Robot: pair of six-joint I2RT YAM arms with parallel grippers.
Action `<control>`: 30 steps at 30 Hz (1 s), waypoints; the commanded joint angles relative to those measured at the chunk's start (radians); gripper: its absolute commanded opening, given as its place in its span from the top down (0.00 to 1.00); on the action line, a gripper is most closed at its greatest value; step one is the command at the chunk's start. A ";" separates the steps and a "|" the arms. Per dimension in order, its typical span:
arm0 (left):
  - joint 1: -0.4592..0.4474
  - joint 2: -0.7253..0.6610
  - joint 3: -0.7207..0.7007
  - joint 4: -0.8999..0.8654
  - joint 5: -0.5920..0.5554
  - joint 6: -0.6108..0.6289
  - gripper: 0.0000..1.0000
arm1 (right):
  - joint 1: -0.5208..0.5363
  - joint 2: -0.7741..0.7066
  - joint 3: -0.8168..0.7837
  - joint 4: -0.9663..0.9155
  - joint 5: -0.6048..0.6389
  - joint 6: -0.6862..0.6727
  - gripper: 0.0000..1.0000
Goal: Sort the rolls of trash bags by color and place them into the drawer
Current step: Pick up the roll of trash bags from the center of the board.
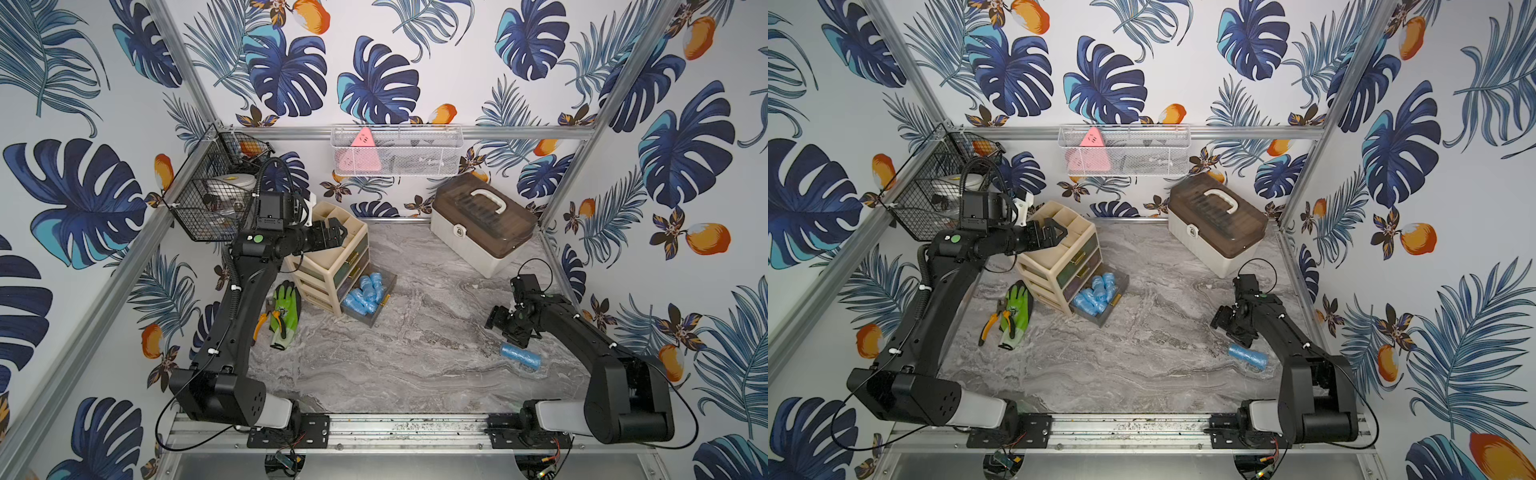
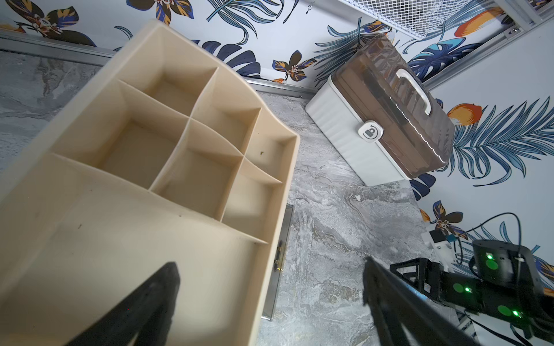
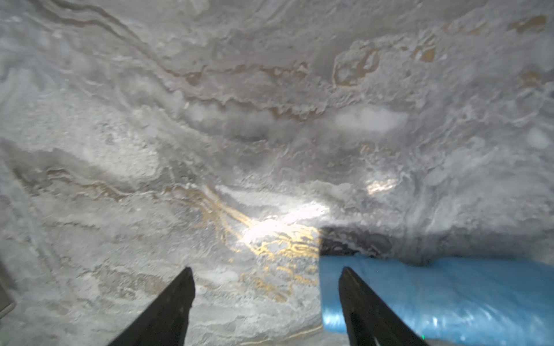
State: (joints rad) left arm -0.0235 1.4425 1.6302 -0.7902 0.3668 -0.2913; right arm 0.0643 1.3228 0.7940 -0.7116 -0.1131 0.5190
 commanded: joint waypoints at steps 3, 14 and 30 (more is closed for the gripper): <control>0.004 -0.001 -0.001 0.033 0.018 -0.007 0.01 | 0.012 -0.111 0.020 -0.116 0.089 0.151 0.23; 0.005 -0.003 -0.009 0.039 0.025 -0.010 0.02 | -0.006 0.015 0.092 -0.324 0.183 0.604 0.23; 0.006 -0.002 -0.006 0.020 0.005 0.001 0.02 | -0.015 0.169 -0.009 -0.121 0.183 0.675 0.49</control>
State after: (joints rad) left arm -0.0200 1.4399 1.6157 -0.7757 0.3790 -0.2958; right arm 0.0498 1.4979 0.8040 -0.8757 0.0650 1.1824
